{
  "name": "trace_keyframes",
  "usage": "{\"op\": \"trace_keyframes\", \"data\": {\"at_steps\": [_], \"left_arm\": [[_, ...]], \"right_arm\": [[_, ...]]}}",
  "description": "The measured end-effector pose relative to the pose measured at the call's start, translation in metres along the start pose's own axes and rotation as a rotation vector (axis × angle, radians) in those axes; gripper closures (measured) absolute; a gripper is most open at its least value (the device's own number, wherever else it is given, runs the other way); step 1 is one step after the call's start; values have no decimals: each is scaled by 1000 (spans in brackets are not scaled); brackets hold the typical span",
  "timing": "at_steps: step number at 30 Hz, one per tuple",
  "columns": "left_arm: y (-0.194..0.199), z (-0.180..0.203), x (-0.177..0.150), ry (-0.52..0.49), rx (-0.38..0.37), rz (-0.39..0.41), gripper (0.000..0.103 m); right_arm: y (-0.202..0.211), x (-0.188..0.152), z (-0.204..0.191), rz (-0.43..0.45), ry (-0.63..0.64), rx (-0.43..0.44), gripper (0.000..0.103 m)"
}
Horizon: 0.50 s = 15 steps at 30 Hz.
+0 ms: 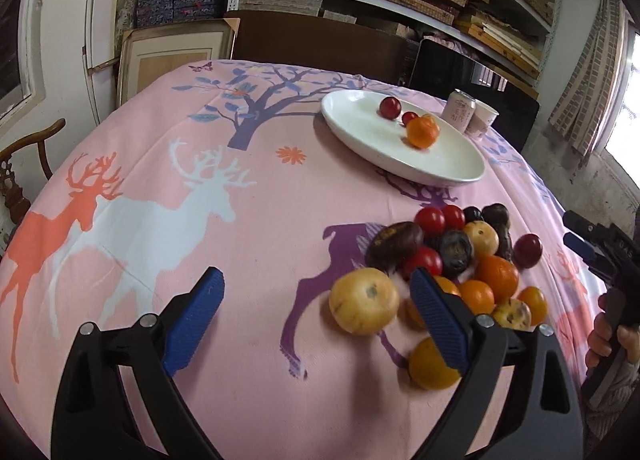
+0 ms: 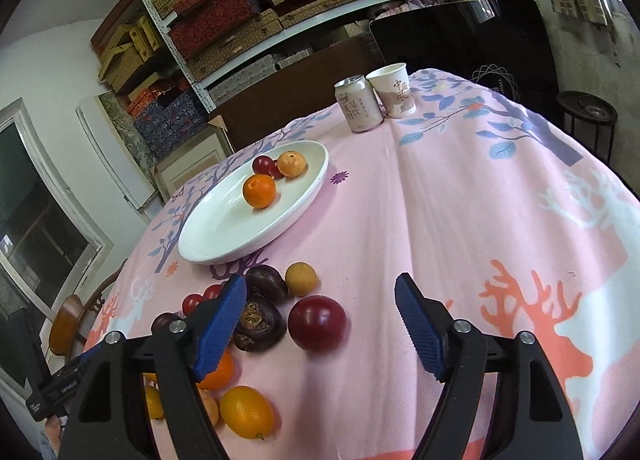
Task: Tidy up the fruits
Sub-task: 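Move both open tools back to the fruit pile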
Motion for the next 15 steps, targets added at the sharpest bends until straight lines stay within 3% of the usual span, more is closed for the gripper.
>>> {"op": "trace_keyframes", "data": {"at_steps": [11,15], "left_arm": [[-20,29,-6,-139,73,-83,11],[-27,23,-4,-112,82,-110,11]], "right_arm": [[-6,-3,7,-33,-23,-15,23],[-5,-5,5,-29,-9,-19,22]]}}
Point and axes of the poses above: each gripper's, at about its wrist camera, not at the fingertips, and y roughly against the way its jaws point, z to its right, x to its top, the point moved 2 cm from there along -y, roughly the way its jaws point, and after that the axes turned 14 degrees about -z, right-handed, at the moved point
